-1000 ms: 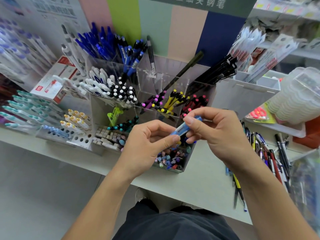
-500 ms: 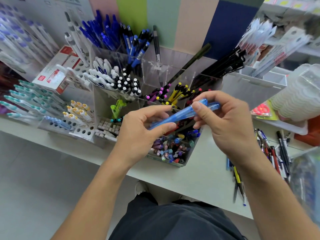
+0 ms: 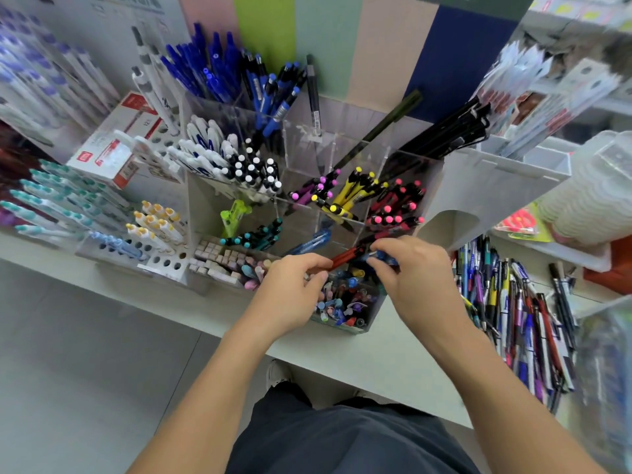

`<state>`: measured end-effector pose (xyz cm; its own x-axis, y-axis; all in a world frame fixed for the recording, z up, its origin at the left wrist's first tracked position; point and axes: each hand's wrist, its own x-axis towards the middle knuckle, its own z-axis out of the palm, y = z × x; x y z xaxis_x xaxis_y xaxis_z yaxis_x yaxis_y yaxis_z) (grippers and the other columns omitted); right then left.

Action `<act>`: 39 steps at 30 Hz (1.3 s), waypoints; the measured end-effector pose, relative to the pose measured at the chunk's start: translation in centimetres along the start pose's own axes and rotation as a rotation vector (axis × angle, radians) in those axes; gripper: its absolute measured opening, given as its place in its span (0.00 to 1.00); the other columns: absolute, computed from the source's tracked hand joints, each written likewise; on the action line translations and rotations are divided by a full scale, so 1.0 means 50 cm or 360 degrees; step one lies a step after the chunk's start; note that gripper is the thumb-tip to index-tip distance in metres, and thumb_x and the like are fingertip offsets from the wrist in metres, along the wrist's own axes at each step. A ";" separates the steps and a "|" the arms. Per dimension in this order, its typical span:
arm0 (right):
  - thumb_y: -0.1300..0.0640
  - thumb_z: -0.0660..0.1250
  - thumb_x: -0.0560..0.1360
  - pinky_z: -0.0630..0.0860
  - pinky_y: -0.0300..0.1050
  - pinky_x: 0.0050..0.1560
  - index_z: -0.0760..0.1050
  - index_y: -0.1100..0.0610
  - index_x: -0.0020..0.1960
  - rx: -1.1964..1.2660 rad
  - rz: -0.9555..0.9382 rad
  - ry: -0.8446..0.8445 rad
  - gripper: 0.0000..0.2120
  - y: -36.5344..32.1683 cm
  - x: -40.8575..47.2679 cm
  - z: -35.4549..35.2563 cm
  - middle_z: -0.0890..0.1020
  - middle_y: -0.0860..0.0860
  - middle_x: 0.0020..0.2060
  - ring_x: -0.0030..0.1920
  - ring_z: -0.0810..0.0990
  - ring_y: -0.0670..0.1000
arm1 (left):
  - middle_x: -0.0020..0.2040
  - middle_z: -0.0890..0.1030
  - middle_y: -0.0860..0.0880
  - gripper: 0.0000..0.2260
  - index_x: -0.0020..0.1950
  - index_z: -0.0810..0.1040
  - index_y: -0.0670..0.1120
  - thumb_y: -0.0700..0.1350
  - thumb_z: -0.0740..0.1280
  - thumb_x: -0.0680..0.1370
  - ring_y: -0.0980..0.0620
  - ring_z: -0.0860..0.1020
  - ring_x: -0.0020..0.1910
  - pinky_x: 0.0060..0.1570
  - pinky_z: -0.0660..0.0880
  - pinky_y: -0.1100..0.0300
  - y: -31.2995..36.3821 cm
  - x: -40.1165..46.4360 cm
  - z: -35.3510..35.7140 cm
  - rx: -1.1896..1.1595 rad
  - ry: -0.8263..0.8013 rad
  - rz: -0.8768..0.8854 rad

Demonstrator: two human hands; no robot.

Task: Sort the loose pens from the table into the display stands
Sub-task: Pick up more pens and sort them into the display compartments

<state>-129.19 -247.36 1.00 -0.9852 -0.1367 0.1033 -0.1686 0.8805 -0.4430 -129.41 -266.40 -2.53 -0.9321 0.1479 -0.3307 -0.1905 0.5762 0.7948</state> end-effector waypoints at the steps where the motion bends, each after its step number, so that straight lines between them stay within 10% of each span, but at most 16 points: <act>1: 0.59 0.74 0.76 0.78 0.50 0.44 0.84 0.59 0.48 -0.0057 0.0011 -0.0091 0.03 -0.001 0.003 0.001 0.84 0.54 0.40 0.42 0.81 0.57 | 0.45 0.83 0.57 0.11 0.64 0.81 0.49 0.42 0.64 0.83 0.62 0.82 0.36 0.38 0.81 0.62 0.000 0.004 0.002 -0.0031 -0.0014 -0.0013; 8: 0.54 0.61 0.84 0.67 0.46 0.36 0.71 0.58 0.38 -0.0179 0.0136 -0.0658 0.16 -0.031 0.020 -0.023 0.74 0.51 0.32 0.36 0.70 0.52 | 0.46 0.84 0.49 0.14 0.66 0.79 0.47 0.38 0.58 0.85 0.60 0.82 0.38 0.41 0.80 0.65 0.010 0.006 0.008 -0.0245 -0.0184 -0.0130; 18: 0.50 0.65 0.82 0.81 0.50 0.46 0.81 0.60 0.52 -0.0287 0.0418 -0.1051 0.13 -0.081 0.090 -0.044 0.83 0.57 0.46 0.47 0.83 0.59 | 0.46 0.86 0.49 0.09 0.58 0.83 0.46 0.38 0.65 0.82 0.56 0.83 0.41 0.38 0.77 0.66 0.015 -0.003 -0.052 -0.0510 0.0092 -0.0089; 25: 0.52 0.69 0.79 0.78 0.47 0.45 0.85 0.53 0.48 0.0264 -0.0074 0.0131 0.07 -0.127 0.099 -0.154 0.84 0.45 0.40 0.39 0.79 0.45 | 0.42 0.86 0.48 0.05 0.53 0.83 0.47 0.40 0.68 0.80 0.54 0.81 0.36 0.35 0.76 0.65 0.062 -0.009 -0.101 -0.0676 0.0298 0.0130; 31: 0.62 0.59 0.80 0.76 0.54 0.59 0.79 0.55 0.64 -0.0172 -0.0204 -0.0128 0.16 -0.197 0.285 -0.136 0.82 0.58 0.59 0.59 0.79 0.62 | 0.37 0.85 0.50 0.03 0.47 0.82 0.49 0.41 0.70 0.79 0.57 0.79 0.31 0.32 0.73 0.65 0.057 -0.012 -0.125 -0.0674 0.0741 0.0057; 39: 0.62 0.63 0.77 0.68 0.49 0.43 0.74 0.63 0.48 -0.0278 0.0131 0.0103 0.03 -0.212 0.296 -0.123 0.75 0.61 0.44 0.43 0.74 0.64 | 0.39 0.85 0.49 0.03 0.49 0.82 0.49 0.42 0.68 0.81 0.58 0.79 0.31 0.35 0.75 0.62 0.010 -0.041 -0.149 -0.0731 0.0795 -0.0038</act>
<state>-141.80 -255.95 12.69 -0.9905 -0.0368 0.1326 -0.0745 0.9535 -0.2919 -129.89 -272.41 2.36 -0.9354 -0.3134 -0.1637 -0.2214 0.1582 0.9623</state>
